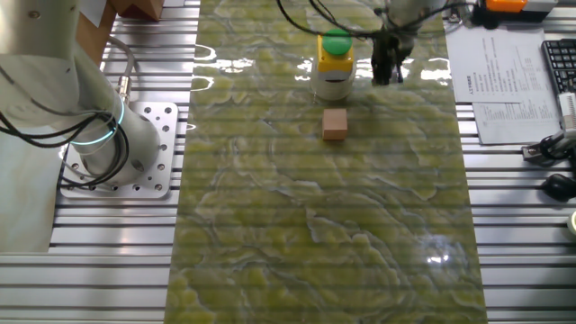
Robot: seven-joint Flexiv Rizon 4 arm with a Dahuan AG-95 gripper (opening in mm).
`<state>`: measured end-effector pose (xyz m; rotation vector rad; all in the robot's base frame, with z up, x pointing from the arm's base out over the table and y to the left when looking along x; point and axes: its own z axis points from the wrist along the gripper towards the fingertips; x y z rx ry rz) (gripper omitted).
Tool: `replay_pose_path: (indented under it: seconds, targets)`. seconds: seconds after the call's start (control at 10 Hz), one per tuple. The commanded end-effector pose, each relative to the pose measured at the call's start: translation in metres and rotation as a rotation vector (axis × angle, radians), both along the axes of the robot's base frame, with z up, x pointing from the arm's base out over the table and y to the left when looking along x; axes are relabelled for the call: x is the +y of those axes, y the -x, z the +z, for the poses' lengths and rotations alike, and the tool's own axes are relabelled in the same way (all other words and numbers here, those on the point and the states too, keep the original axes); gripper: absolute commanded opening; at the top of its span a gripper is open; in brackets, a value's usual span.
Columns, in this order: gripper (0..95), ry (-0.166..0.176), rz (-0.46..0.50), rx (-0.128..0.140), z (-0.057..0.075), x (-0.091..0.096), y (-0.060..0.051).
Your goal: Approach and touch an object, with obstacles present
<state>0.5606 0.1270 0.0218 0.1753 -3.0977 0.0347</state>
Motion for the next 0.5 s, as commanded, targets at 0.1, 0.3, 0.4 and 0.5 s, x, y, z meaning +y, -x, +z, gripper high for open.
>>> replay_pose_path:
  seconds: [0.1, 0.3, 0.4, 0.5]
  targets:
    - [0.0, -0.013, 0.101, 0.053, 0.006, -0.038, -0.006]
    - [0.0, -0.016, 0.13, 0.067, 0.007, -0.058, -0.004]
    - [0.0, -0.017, 0.13, 0.066, 0.006, -0.06, -0.001]
    - [0.0, -0.031, 0.127, 0.049, 0.002, -0.068, 0.01]
